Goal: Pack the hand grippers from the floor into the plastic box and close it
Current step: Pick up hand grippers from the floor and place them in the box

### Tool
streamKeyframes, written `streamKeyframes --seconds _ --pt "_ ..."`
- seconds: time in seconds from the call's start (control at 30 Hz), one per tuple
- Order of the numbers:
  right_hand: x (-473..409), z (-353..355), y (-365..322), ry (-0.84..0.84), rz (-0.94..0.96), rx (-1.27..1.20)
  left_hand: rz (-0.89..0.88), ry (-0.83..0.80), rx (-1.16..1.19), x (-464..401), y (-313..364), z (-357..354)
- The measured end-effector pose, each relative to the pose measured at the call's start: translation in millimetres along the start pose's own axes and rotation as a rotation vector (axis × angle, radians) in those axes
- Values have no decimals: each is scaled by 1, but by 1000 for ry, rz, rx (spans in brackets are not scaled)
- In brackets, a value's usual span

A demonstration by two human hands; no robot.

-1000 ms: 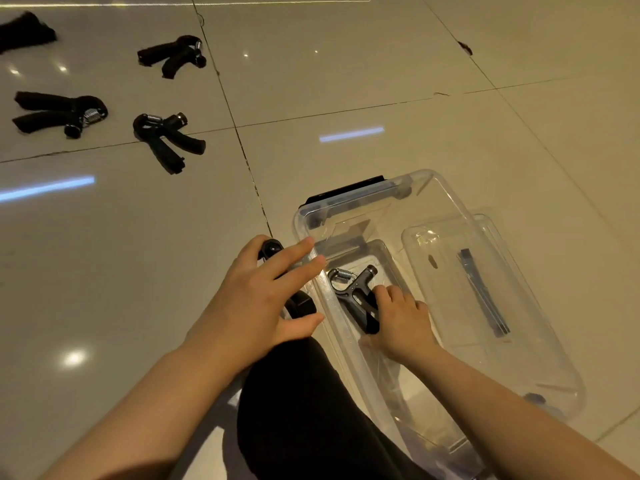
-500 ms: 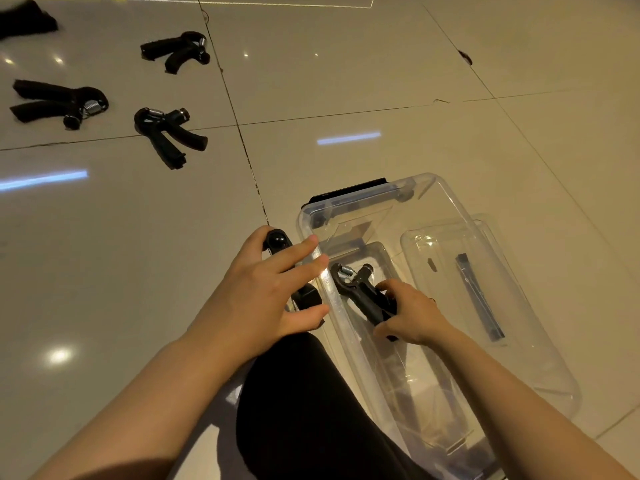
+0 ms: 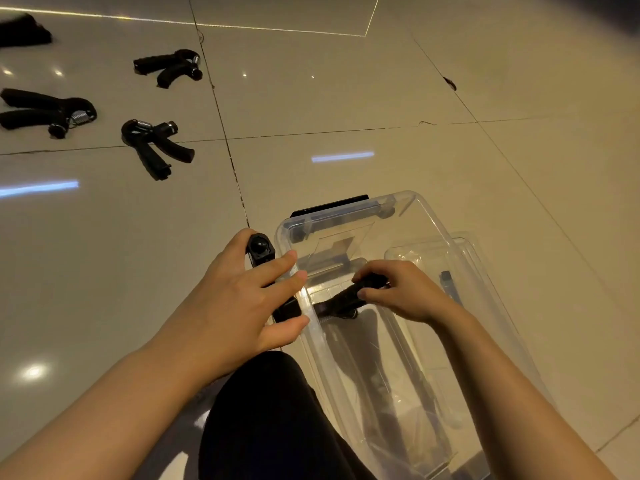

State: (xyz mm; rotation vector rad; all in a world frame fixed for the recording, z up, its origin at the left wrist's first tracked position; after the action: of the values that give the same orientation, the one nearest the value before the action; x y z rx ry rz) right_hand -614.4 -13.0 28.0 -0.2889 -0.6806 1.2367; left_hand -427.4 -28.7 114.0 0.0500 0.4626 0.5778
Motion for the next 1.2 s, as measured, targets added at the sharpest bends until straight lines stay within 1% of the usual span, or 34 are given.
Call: streamKeyframes --seconds 0.07,0.1,0.17,0.2,0.27,0.37,0.47,0.5,0.53,0.67,0.83,0.93,1.07,1.13,1.2 --pt "-13 7 2 127 -11 -77 -1 -13 -13 -2 3 2" --pt "-18 11 4 208 -15 -65 -2 -23 -22 -2 3 2" --pt "-23 11 7 345 -10 74 -1 -44 -27 -2 4 0" --pt "-23 5 10 369 -7 166 1 -52 -23 -1 4 -1" --pt "-20 -10 20 347 -18 304 1 -60 -20 -1 4 -3" --pt "-14 -32 31 289 21 344 -2 -77 -21 -1 4 -5" --pt "-8 -62 48 118 -8 360 4 -120 -22 0 6 -9" --pt "-5 -67 52 96 -19 372 8 -130 -29 0 7 -9" --pt "-2 -68 54 119 -16 363 11 -136 -40 0 7 -8" --pt "-1 -57 40 302 67 279 -20 -162 -83 -3 11 0" --pt "-6 -50 35 410 91 326 -64 -153 -85 -7 11 2" --pt "-6 -50 40 434 67 392 -61 -134 -63 -6 10 2" --pt "-12 -50 41 362 14 457 -18 -146 65 2 2 -2" --pt "-10 -38 23 360 36 412 -13 -149 140 7 -2 2" --pt "1 -8 -9 450 83 279 66 -113 228 12 -15 17"
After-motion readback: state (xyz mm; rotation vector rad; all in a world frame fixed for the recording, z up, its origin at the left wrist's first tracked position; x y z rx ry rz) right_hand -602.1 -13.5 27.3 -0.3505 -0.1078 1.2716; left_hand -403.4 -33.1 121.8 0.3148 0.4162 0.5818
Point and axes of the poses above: each hand's wrist, its own x-axis away from the middle knuckle, its own z-axis out of the back of the hand, y = z × x, the point moved 10 cm from there along -x, towards the middle knuckle, and after that the axes turned 8 degrees about y, right-handed, at the moved point
